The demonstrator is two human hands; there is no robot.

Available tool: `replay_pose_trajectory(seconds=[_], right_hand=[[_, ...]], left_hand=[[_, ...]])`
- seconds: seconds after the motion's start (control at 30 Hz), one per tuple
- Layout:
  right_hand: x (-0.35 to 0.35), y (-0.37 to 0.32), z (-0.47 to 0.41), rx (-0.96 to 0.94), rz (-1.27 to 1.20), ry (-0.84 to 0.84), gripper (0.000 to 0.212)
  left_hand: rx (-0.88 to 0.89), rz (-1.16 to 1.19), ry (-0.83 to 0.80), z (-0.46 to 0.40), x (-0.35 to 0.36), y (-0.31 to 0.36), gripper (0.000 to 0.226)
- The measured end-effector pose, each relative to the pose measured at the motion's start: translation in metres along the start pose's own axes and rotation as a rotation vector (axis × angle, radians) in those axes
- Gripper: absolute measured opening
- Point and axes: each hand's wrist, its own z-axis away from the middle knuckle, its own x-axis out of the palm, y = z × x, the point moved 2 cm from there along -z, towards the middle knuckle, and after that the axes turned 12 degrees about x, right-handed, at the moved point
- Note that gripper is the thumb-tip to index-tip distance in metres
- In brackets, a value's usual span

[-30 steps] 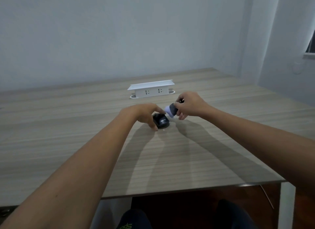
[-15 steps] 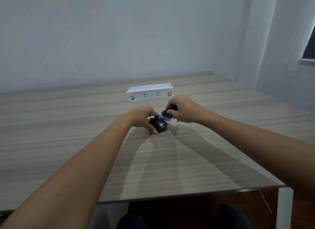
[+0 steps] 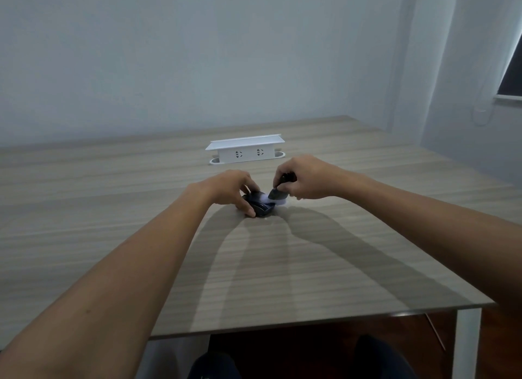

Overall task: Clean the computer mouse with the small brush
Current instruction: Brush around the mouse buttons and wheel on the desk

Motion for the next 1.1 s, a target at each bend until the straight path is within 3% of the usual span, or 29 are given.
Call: replay_pose_trajectory(seconds=[0.1,0.3,0.43,0.53,0.63,0.8,1.03,1.1], right_hand=[[-0.006,0.003,0.001,0.025,0.002,-0.048,0.016],[0.000,0.007,-0.001,0.183,-0.079,0.046,0.017],[0.009,0.012,0.007,0.401,-0.419,0.020,0.018],[0.014,0.009,0.016,0.520,-0.646,-0.111,0.016],[0.012,0.007,0.019,0.603,-0.754,-0.169,0.034],[0.007,0.004,0.017,0.655,-0.775,-0.224,0.020],[0.009,0.002,0.011,0.615,-0.729,-0.066,0.034],[0.014,0.005,0.011,0.613,-0.714,-0.069,0.029]], left_hand=[[0.005,-0.007,0.011,-0.001,0.001,0.000,0.063],[0.009,-0.024,0.022,-0.001,0.002,0.000,0.063],[0.007,-0.038,0.017,-0.001,0.002,-0.001,0.063],[0.000,-0.052,0.012,-0.004,0.002,-0.003,0.064],[-0.003,-0.059,0.014,-0.006,0.002,-0.004,0.065],[0.007,-0.100,0.036,-0.009,0.005,-0.005,0.060],[-0.019,-0.124,0.028,-0.009,0.004,-0.001,0.059],[-0.025,-0.124,0.025,-0.009,0.005,-0.001,0.061]])
